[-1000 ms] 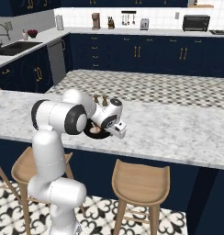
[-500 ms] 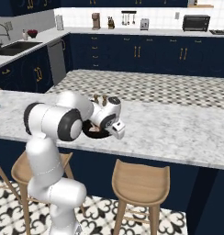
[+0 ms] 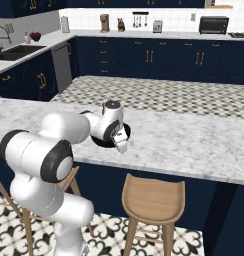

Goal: Pick the chicken drumstick and garlic from their plates and place them in the bowl. Then put the bowl in the fridge.

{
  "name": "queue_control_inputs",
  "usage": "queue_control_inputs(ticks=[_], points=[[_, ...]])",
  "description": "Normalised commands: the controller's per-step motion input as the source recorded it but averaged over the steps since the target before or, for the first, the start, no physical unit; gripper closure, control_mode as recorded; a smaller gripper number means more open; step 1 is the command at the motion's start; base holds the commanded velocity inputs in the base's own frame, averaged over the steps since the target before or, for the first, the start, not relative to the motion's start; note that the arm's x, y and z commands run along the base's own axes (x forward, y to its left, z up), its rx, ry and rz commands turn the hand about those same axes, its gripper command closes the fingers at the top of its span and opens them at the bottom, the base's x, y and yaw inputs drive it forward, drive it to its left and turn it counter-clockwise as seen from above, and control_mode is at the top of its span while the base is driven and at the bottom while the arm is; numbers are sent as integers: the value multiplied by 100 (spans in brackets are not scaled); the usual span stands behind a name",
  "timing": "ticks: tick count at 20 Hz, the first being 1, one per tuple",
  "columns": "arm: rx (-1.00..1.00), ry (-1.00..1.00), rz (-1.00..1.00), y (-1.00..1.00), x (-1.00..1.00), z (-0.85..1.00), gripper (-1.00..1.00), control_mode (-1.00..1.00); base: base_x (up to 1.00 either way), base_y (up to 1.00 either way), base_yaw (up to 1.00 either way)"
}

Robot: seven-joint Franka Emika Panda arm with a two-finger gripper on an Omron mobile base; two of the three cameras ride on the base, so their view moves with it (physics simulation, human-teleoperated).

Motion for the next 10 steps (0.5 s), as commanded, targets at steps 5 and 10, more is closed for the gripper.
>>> queue_control_inputs(ticks=[5, 10], points=[[0, -5, -61, 3, -67, 33, 100, -100, 0, 0, 0], [7, -3, -33, 5, -87, 86, 100, -100, 0, 0, 0]])
